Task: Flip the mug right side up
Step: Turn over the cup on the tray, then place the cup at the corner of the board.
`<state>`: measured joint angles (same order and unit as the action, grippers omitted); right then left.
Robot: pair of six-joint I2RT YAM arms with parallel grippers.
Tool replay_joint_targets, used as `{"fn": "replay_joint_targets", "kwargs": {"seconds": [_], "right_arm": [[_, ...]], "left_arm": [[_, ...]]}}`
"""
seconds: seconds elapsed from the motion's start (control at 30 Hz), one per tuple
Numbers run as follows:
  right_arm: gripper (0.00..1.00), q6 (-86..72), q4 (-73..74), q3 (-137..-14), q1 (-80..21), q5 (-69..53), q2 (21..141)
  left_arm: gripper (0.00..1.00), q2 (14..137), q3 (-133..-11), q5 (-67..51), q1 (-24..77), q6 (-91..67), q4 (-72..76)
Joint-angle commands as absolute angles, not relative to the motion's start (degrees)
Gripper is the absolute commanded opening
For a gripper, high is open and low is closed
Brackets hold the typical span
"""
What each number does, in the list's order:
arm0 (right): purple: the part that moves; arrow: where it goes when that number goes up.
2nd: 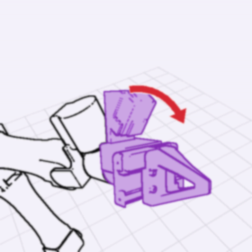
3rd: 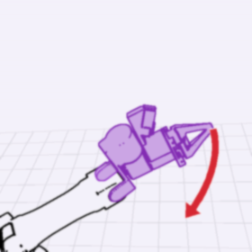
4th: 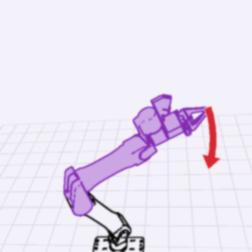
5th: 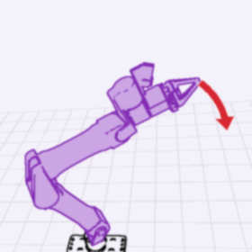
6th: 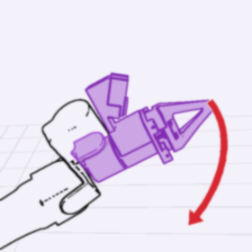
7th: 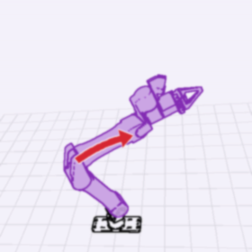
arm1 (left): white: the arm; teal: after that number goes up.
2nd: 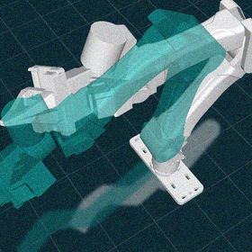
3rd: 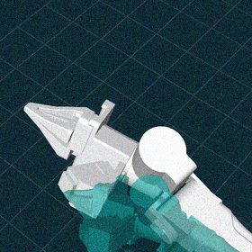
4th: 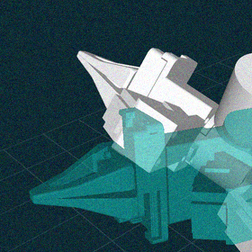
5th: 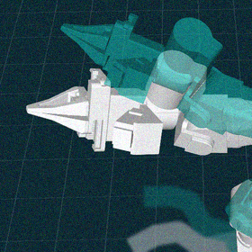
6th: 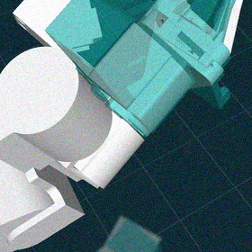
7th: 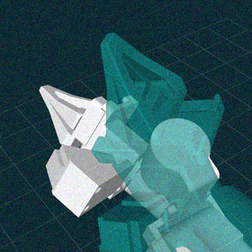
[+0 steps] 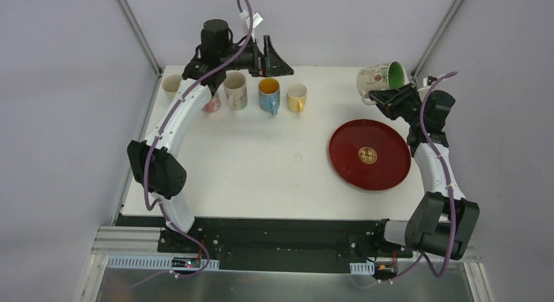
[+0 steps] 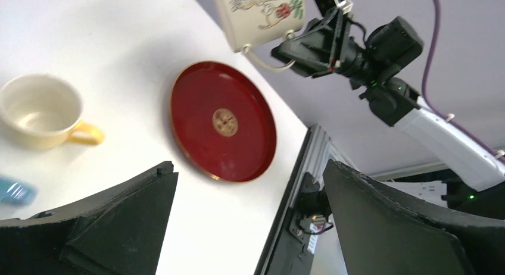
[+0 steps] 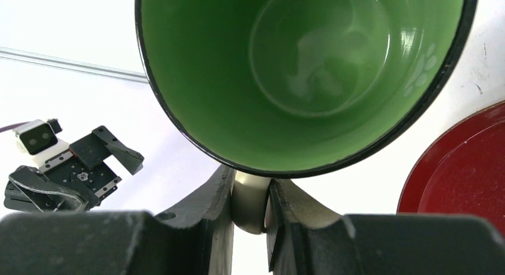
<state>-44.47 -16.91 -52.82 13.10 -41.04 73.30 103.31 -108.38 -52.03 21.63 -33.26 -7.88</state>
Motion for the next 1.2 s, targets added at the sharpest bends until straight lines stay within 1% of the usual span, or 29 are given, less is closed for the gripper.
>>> {"fn": "replay_joint_targets", "kwargs": {"seconds": [0.0,0.17,0.33,0.43,0.67,0.87,1.17], "right_arm": [[0.0,-42.7,-26.3,-57.8,13.5,-43.1,68.8],[0.0,-42.3,-25.9,-58.1,13.3,-43.4,68.7],[0.0,-39.4,-24.2,-58.0,12.4,-42.8,68.5],[0.0,-35.8,-22.2,-58.2,11.4,-42.0,68.2],[0.0,-28.5,-17.3,-60.1,8.4,-40.0,69.0],[0.0,-20.6,-11.8,-62.3,5.4,-37.6,72.2],[0.0,-10.2,-5.8,-68.6,1.8,-35.3,80.8]], "left_arm": [[0.99,93.9,-102.6,-49.7,17.9,-22.7,-14.8],[0.99,84.9,-95.1,-45.8,13.3,-14.1,-20.6],[0.99,75.6,-87.9,-38.5,9.7,-1.2,-28.0],[0.99,69.2,-80.7,-33.3,8.1,5.1,-28.4],[0.99,56.3,-67.2,-29.9,3.5,10.8,-29.1],[0.99,50.8,-58.6,-28.2,-2.1,13.4,-29.7],[0.99,49.5,-51.0,-34.3,-12.0,13.9,-28.8]]}}
